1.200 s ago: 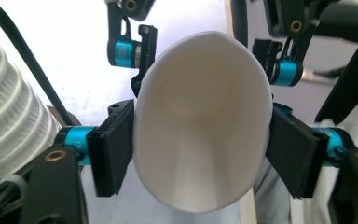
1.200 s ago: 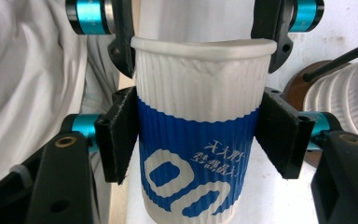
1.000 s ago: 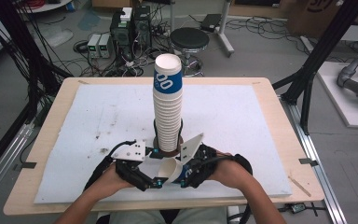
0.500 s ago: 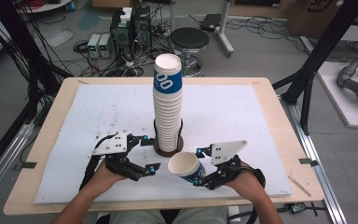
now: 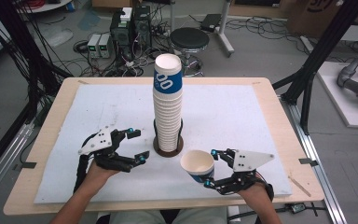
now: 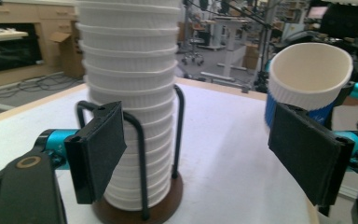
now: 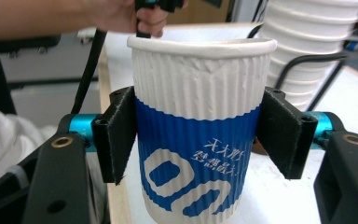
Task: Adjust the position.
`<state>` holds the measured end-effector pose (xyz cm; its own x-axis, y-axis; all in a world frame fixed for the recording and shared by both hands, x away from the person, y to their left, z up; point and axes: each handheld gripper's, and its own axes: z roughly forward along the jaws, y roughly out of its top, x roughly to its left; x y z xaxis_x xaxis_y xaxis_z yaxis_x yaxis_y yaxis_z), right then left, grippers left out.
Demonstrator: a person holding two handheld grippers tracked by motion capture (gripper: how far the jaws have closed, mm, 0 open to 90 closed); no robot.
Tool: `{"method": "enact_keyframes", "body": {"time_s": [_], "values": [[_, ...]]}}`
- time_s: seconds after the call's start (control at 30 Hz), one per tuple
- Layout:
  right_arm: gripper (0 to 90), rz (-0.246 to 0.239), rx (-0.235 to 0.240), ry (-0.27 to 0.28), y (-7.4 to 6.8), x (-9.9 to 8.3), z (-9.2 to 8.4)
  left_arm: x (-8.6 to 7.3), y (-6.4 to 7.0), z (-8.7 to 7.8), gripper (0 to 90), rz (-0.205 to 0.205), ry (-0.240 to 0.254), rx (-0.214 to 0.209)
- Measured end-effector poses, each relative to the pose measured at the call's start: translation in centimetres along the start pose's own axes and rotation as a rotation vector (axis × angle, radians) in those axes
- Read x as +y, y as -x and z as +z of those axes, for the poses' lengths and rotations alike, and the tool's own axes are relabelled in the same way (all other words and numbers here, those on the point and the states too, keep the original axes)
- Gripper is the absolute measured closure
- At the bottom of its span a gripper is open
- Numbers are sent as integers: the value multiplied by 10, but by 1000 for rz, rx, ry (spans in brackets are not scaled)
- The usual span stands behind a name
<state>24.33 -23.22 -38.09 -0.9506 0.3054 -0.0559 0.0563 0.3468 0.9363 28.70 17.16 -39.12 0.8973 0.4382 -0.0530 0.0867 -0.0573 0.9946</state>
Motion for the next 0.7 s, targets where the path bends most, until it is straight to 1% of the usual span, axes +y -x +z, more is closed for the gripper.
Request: {"method": "enact_keyframes", "body": {"time_s": [0.03, 0.13, 0.2, 0.27, 0.3, 0.33, 0.4, 0.43, 0.5, 0.57, 0.67, 0.7], "values": [[332, 1, -10, 11, 0, -1, -2, 0, -2, -2, 188, 6, 5, 15], [329, 20, -42, 52, 0, -6, -13, -3, -6, -7, 187, -5, 23, 42], [328, 33, -72, 79, 2, -9, -19, -5, -8, -8, 186, -10, 30, 62], [327, 49, -104, 96, 3, -12, -24, -6, -10, -9, 185, -10, 30, 73], [327, 57, -113, 105, 4, -13, -26, -7, -11, -10, 185, -9, 34, 84], [326, 64, -135, 115, 5, -15, -29, -7, -12, -12, 184, -7, 29, 91], [326, 84, -155, 132, 7, -17, -33, -8, -14, -14, 185, -8, 32, 105], [326, 84, -168, 143, 8, -18, -35, -8, -16, -15, 185, -10, 33, 110], [326, 96, -187, 156, 11, -20, -38, -8, -18, -17, 185, -11, 37, 125], [326, 104, -213, 151, 13, -22, -40, -9, -20, -20, 185, -15, 44, 137], [326, 113, -254, 159, 19, -25, -44, -10, -24, -23, 185, -19, 46, 149], [326, 123, -265, 158, 21, -26, -45, -10, -25, -24, 185, -24, 50, 155]]}}
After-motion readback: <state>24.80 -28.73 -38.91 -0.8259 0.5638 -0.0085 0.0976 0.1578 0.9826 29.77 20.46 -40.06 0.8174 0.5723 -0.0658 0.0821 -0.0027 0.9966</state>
